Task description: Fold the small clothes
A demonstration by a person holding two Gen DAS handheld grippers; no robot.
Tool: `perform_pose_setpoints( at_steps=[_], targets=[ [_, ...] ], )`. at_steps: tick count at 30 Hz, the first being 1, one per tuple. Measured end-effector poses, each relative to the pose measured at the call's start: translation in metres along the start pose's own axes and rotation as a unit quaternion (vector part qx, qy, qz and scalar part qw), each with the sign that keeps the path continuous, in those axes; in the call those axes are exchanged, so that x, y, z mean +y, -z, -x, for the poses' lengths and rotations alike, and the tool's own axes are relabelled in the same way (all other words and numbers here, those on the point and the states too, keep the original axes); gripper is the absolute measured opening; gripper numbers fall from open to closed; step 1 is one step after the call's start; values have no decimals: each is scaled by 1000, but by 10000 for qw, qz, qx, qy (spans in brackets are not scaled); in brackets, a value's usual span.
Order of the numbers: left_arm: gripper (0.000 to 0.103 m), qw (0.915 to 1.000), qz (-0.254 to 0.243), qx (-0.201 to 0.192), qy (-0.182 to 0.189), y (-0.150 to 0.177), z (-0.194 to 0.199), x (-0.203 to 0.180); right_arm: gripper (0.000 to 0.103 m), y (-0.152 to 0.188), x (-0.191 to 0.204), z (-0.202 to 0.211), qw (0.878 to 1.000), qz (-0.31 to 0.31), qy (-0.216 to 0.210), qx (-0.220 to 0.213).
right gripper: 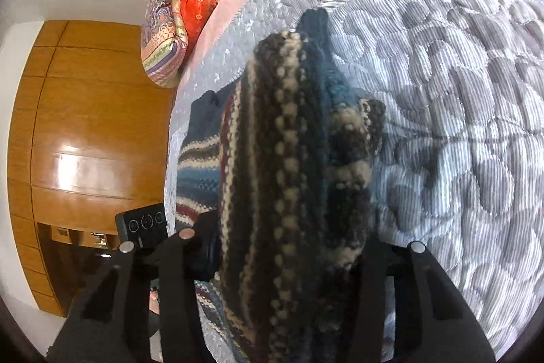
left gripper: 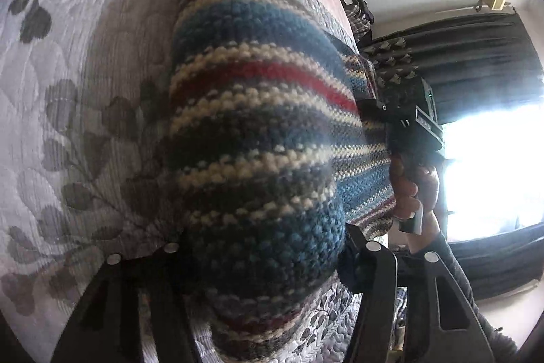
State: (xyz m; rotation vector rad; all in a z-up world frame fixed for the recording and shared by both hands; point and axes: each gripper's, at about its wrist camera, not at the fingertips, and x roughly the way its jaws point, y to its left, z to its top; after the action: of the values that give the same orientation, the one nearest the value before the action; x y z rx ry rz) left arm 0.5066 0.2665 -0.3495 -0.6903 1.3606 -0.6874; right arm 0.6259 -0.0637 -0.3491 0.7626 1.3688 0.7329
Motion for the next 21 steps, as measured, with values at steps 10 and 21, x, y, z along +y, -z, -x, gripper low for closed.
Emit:
perform_pose_setpoints(
  at_steps=[10,21],
  targets=[
    [55,9997,-158,-157,-31,11,43,-7,43,19,52,-7,9997,193,-135,-8],
    [55,9992,56,-406,8,26,72,1,43,84,107,-89,9982,44,-436,410]
  ],
)
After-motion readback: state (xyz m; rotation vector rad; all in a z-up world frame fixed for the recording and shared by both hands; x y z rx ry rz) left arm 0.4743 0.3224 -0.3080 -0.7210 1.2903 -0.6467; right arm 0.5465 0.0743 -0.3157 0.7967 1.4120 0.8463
